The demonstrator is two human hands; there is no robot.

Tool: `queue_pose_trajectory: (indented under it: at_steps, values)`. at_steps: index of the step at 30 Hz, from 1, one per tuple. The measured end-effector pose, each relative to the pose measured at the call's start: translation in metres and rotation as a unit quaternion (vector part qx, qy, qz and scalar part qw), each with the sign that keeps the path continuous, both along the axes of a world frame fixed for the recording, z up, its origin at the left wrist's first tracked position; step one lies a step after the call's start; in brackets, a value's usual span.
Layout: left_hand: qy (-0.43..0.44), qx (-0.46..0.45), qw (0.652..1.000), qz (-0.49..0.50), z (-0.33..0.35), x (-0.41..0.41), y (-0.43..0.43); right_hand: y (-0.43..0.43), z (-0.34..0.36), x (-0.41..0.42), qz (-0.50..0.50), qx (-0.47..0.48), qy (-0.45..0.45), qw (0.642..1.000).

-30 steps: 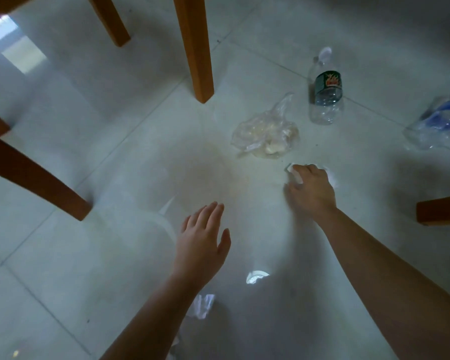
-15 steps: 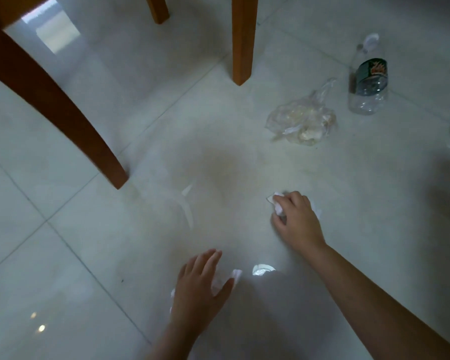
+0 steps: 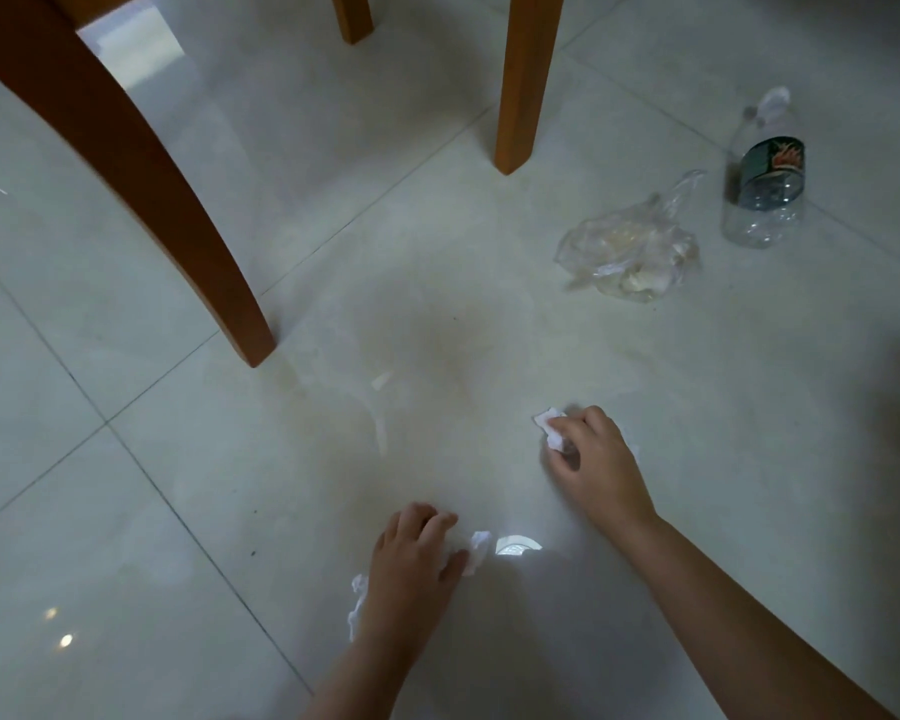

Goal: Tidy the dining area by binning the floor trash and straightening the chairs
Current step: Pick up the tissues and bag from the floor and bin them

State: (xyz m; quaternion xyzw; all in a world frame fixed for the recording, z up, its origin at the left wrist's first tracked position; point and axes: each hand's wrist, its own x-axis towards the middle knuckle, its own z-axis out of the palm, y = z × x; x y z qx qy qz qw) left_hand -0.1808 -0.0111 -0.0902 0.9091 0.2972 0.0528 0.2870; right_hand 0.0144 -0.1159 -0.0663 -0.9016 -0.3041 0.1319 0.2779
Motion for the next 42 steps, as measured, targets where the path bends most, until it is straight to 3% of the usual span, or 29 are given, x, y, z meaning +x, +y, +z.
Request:
queue_pose_trajectory:
  at_steps: [10,16,28,42]
  values:
    - [-0.035,-0.123,0.984,0.122,0.008,0.039,0.007,0.004,0.011,0.013,-0.009,0.014,0.032,0.999]
    - [-0.081,-0.177,0.959,0.204,0.055,0.094,0.014,0.008,0.059,0.035,-0.033,0.036,0.036,0.998]
    - [-0.165,-0.126,0.964,0.165,0.283,0.133,0.03,0.031,0.289,0.053,-0.072,0.126,-0.024,0.989]
    - [-0.192,-0.137,0.959,0.158,0.572,0.137,0.032,0.031,0.564,0.031,-0.095,0.119,-0.062,0.986]
